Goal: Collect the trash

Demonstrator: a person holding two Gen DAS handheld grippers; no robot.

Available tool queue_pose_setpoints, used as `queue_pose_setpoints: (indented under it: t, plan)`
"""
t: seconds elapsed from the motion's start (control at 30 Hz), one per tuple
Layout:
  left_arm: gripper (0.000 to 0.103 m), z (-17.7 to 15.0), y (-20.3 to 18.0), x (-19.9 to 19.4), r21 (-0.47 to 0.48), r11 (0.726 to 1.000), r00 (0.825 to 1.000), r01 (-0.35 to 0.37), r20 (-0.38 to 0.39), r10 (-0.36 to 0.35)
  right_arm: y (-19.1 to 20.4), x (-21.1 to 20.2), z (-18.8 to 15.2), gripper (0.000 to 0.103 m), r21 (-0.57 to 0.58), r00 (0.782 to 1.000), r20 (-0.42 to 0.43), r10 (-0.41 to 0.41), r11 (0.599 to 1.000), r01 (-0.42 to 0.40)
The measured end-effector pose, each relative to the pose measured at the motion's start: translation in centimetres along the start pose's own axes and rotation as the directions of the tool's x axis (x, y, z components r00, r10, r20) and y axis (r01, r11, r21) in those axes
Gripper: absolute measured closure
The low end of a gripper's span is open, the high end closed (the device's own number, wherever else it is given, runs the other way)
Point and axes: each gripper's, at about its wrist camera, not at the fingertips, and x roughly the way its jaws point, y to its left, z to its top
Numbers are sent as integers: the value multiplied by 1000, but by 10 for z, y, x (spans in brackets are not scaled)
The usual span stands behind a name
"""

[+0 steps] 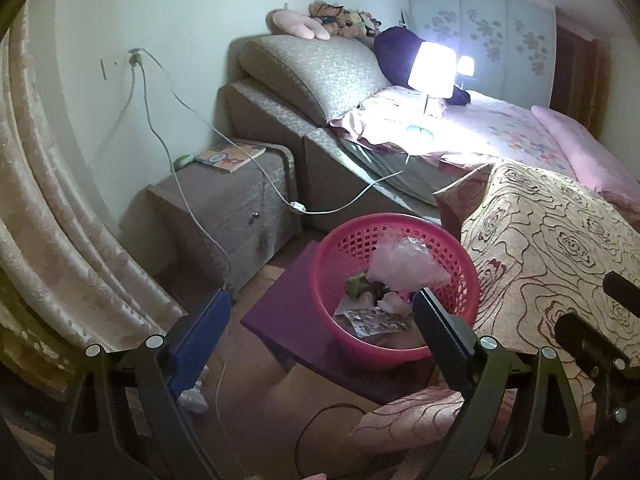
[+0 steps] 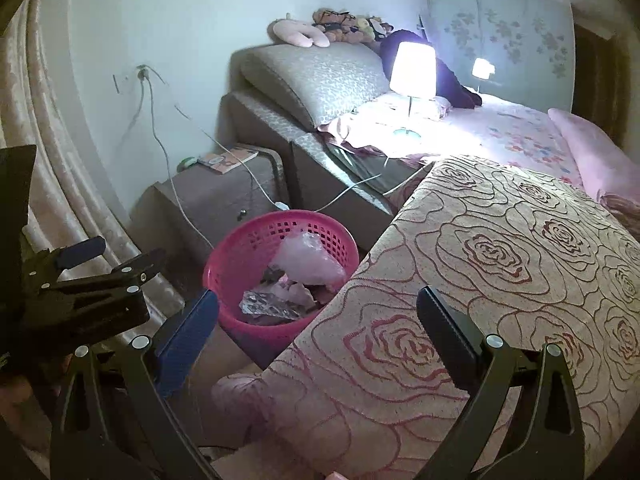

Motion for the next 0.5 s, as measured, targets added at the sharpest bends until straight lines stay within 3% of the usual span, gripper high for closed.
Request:
queue_pose_setpoints:
  t: [0.5]
  plan:
    - [11, -1, -2, 0, -13, 1000, 1000, 13, -10, -13, 3, -2, -5, 7, -4, 1000, -11, -8, 1000, 8]
